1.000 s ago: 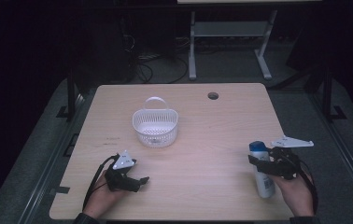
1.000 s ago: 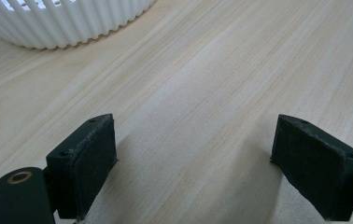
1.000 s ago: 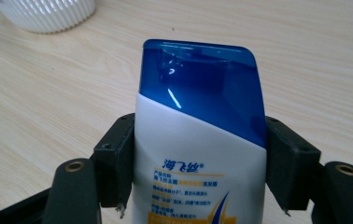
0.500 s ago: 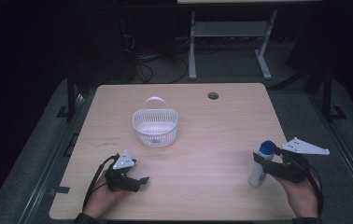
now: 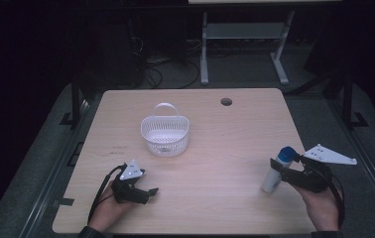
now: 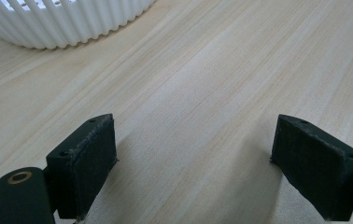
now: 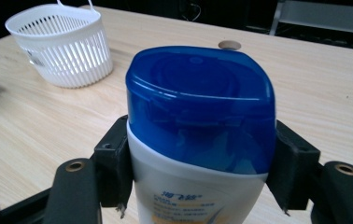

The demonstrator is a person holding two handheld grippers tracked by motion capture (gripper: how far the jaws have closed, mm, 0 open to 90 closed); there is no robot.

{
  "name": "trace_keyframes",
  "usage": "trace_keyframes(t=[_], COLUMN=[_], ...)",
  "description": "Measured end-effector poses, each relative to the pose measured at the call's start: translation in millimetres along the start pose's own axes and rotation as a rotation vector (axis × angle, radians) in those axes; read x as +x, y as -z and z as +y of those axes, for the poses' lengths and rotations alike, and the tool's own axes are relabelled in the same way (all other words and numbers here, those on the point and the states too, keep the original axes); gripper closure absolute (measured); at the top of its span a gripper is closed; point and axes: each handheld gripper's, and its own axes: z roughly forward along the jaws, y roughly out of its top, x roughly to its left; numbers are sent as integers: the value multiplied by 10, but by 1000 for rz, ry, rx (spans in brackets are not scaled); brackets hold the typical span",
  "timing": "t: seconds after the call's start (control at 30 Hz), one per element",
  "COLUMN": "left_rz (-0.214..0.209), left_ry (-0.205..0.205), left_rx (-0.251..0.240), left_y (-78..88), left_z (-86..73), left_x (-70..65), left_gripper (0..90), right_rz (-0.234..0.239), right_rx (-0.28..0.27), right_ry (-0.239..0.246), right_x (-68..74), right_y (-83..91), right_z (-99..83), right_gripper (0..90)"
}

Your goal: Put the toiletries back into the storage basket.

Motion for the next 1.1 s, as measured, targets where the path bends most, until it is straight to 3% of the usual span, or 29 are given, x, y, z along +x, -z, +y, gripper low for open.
trace_keyframes(t=[0.83, 1.1], left_rz=[2, -1], left_ry=[-1, 1], left_rx=[2, 3], left_y=[3, 2], left_z=[2, 2], left_x=[1, 0], left_gripper=[129, 129], right_rz=[55, 76], right_rx=[-104, -97], right_ry=[37, 62], right_x=[149, 209], right_y=[-51, -188], right_z=[504, 648], right_gripper=[345, 345])
